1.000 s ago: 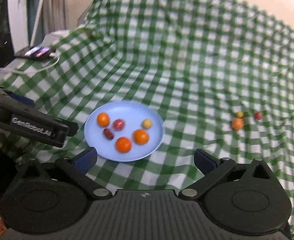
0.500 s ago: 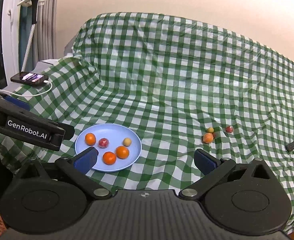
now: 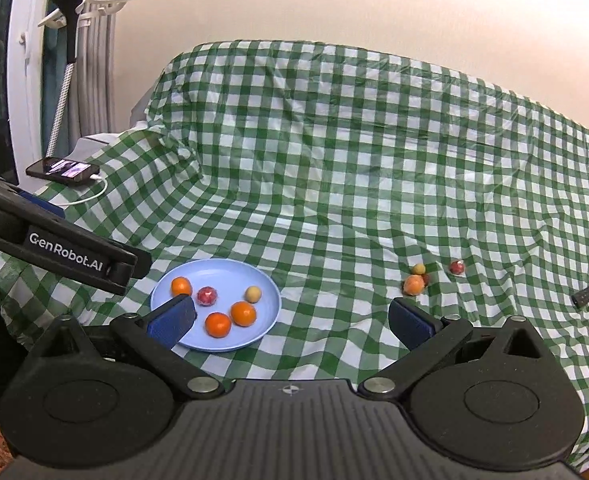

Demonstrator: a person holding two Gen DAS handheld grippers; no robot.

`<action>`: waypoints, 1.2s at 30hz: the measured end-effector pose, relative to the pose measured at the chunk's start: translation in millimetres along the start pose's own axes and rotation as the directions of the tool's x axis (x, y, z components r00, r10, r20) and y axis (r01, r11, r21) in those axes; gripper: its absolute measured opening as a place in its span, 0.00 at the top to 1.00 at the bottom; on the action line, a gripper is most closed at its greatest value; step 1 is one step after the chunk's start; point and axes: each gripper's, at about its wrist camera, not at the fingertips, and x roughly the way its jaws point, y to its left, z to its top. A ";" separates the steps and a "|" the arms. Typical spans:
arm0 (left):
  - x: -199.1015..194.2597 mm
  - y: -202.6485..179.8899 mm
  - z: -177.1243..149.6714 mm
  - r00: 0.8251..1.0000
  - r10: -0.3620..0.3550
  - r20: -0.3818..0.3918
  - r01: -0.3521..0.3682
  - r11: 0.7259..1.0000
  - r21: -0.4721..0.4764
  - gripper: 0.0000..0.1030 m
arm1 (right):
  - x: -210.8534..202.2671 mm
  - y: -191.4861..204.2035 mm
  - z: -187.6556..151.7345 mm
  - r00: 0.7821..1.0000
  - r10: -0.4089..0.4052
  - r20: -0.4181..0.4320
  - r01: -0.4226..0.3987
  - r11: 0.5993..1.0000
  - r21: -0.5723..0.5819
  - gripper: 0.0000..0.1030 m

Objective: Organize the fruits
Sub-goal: 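Swing both open tools back toward the remaining fruits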

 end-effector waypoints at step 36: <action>288.6 -245.7 151.1 0.957 -0.262 -0.129 0.288 0.917 0.276 0.00 | 237.6 -305.5 0.2 0.952 -0.307 -0.014 0.301 0.923 0.241 0.19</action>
